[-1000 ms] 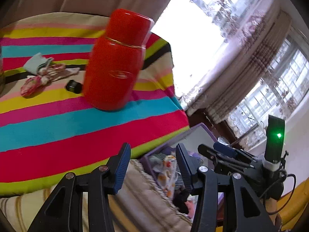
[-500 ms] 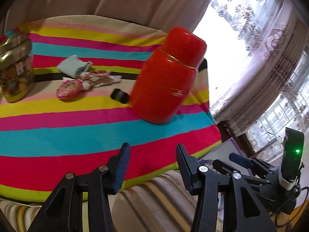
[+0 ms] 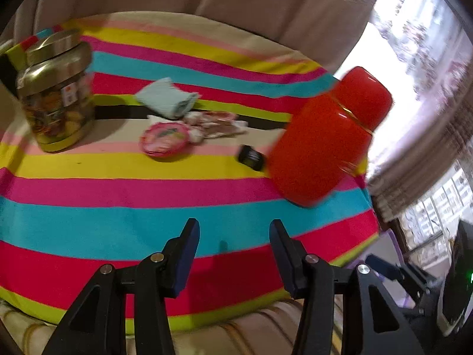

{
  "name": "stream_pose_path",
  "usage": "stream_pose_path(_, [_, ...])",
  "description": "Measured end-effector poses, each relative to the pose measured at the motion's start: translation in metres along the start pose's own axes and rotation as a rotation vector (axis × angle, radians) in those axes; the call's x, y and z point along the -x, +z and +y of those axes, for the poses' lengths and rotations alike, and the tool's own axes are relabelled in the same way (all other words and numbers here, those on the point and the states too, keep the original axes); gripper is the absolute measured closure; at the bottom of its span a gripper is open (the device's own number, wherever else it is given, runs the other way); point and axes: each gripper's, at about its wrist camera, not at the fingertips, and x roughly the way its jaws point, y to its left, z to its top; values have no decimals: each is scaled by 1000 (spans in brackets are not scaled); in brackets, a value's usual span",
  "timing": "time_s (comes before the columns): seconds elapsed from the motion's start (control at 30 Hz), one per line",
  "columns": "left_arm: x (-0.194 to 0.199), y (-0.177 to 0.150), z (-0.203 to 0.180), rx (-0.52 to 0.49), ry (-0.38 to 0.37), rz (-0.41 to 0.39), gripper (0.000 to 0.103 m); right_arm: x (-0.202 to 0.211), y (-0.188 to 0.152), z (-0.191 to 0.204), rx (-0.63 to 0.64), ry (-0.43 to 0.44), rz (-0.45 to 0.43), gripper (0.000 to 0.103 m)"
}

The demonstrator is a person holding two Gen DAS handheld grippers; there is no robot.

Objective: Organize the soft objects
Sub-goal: 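Move both tools back over the blanket, then grasp the pink round pouch with the left tool while the right tool grasps the black hair tie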

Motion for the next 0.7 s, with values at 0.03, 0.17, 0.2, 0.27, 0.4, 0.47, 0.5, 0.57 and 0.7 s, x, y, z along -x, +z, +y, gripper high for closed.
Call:
stream_pose_path(0.03, [-1, 4, 8, 12, 10, 2, 50, -3, 1, 4, 5, 5, 4, 38])
stream_pose_path(0.17, [-8, 19, 35, 53, 32, 8, 45, -14, 4, 17, 27, 18, 18, 38])
stream_pose_path(0.2, [-11, 23, 42, 69, 36, 8, 45, -16, 6, 20, 30, 17, 18, 38])
stream_pose_path(0.27, [-16, 31, 52, 89, 37, 8, 40, -19, 8, 23, 29, 14, 11, 38])
stream_pose_path(0.4, [-32, 50, 68, 106, 42, 12, 35, -26, 11, 32, 39, 14, 2, 37])
stream_pose_path(0.47, [-46, 58, 71, 100, 36, 23, 31, -30, 13, 40, 53, 7, -4, 36])
stream_pose_path(0.5, [-53, 62, 72, 94, 35, 29, 30, -32, 14, 43, 61, 5, -6, 36])
stream_pose_path(0.57, [-66, 68, 73, 85, 28, 44, 29, -36, 16, 49, 78, 4, -8, 36])
stream_pose_path(0.7, [-96, 81, 75, 76, 30, 68, 29, -43, 21, 55, 93, 5, -11, 36])
